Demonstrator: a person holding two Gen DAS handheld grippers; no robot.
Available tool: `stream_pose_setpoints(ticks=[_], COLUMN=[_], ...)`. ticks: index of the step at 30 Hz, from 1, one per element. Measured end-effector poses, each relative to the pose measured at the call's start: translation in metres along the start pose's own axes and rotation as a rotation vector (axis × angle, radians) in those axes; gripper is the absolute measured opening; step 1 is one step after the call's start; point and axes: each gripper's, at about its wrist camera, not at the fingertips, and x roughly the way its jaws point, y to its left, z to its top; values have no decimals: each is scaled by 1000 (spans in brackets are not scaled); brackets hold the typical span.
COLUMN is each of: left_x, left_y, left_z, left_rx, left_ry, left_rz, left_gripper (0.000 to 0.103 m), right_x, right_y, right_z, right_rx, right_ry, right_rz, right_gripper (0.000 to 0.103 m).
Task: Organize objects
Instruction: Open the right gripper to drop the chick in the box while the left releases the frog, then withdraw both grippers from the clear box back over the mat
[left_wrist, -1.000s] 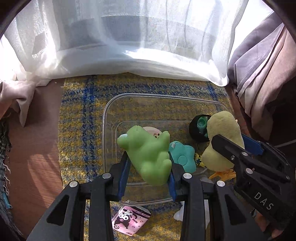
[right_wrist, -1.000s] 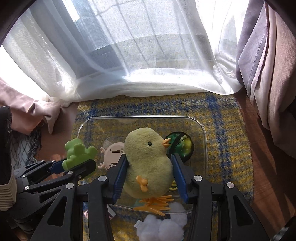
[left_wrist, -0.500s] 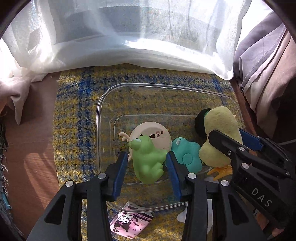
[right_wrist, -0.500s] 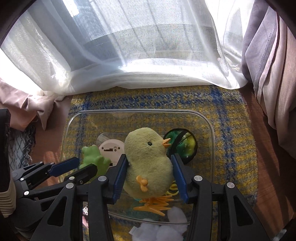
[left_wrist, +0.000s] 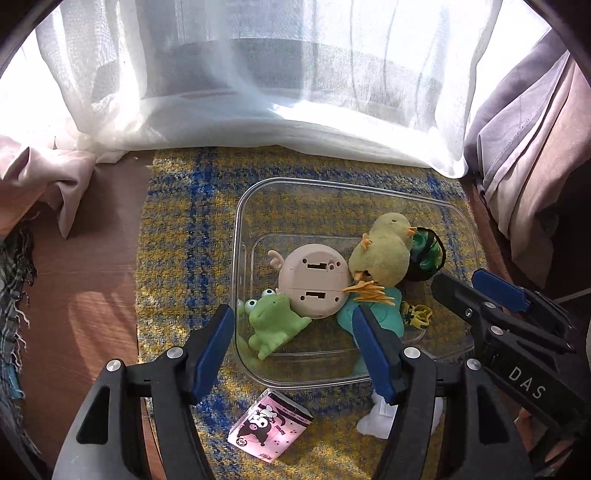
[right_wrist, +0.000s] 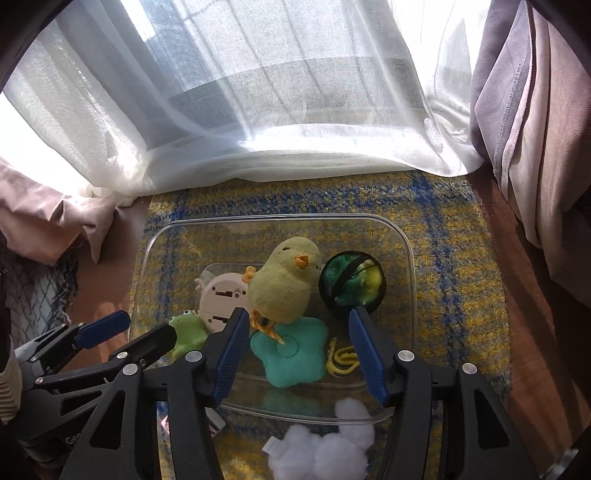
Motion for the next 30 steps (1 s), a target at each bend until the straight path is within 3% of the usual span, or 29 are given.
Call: stream_pose_setpoints(ticks=[17, 22, 30], left_x=[-47, -59, -73], left_y=[3, 6, 8], left_z=[-37, -51, -73], left_rx=[0, -7, -13], left_ry=[-100, -119, -140], left_rz=[21, 26, 53], left_gripper=[78, 87, 93], right_x=[-53, -68, -80], right_y=[5, 7, 8], right_z=[-40, -52, -73], right_rx=[-12, -18, -16], right_ry=[-58, -79, -75], right_rz=[-20, -34, -33], right_gripper=[61, 65, 66])
